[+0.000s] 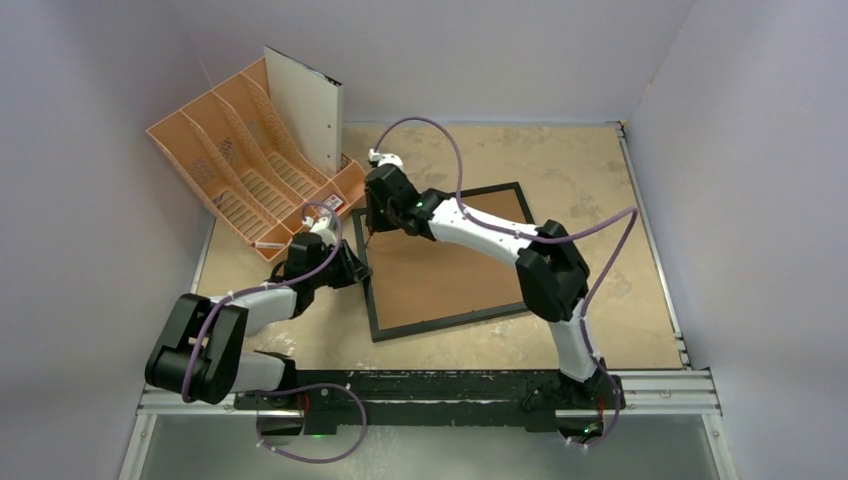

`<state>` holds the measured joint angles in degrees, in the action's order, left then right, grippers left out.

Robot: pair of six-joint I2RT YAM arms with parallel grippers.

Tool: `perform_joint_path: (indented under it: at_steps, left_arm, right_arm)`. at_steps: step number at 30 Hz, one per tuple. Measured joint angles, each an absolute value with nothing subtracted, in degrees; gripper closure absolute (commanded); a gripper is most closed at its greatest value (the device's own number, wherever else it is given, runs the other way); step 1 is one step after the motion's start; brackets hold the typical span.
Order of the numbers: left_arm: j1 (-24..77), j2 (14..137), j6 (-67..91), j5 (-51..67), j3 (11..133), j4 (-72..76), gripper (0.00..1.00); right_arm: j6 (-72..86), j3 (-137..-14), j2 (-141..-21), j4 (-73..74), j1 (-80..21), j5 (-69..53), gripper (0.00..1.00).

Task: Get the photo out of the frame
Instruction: Release the photo frame item from the photo frame, then place the screwdriver at the center of the board.

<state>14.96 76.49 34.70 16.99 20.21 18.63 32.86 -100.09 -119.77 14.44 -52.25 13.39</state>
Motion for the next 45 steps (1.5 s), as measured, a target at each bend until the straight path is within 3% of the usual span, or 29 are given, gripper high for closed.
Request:
perform_joint_path:
  at_steps: [10, 21, 31, 40, 43, 45]
  left_arm:
    - [14.96, 76.49, 34.33, 17.85, 19.75, 19.59, 1.0]
    - [14.9, 78.5, 33.36, 21.54, 18.87, 23.92, 1.0]
    - [15.03, 75.66, 33.5, 22.65, 16.64, 23.38, 1.0]
    - [15.03, 70.98, 33.91, 23.22, 14.33, 20.32, 1.0]
    - [15.03, 70.59, 33.91, 23.33, 14.24, 19.77, 1.0]
    - [15.03, 70.54, 33.91, 23.38, 14.24, 19.68, 1.0]
  right_arm:
    - [36.36, -82.28, -101.08, 9.5, -37.71, 2.85, 1.0]
    - [44.23, -55.05, -81.62, -0.67, -2.61, 1.76, 1.0]
    - [52.69, -42.65, -75.2, -5.39, 5.17, 11.18, 1.0]
    - [64.07, -30.68, -75.13, -14.98, 16.6, 11.05, 1.0]
    - [66.83, -27.09, -73.95, -18.72, 16.62, 11.81, 0.88]
    - [68.18, -24.91, -72.77, -20.38, 16.62, 12.53, 0.86]
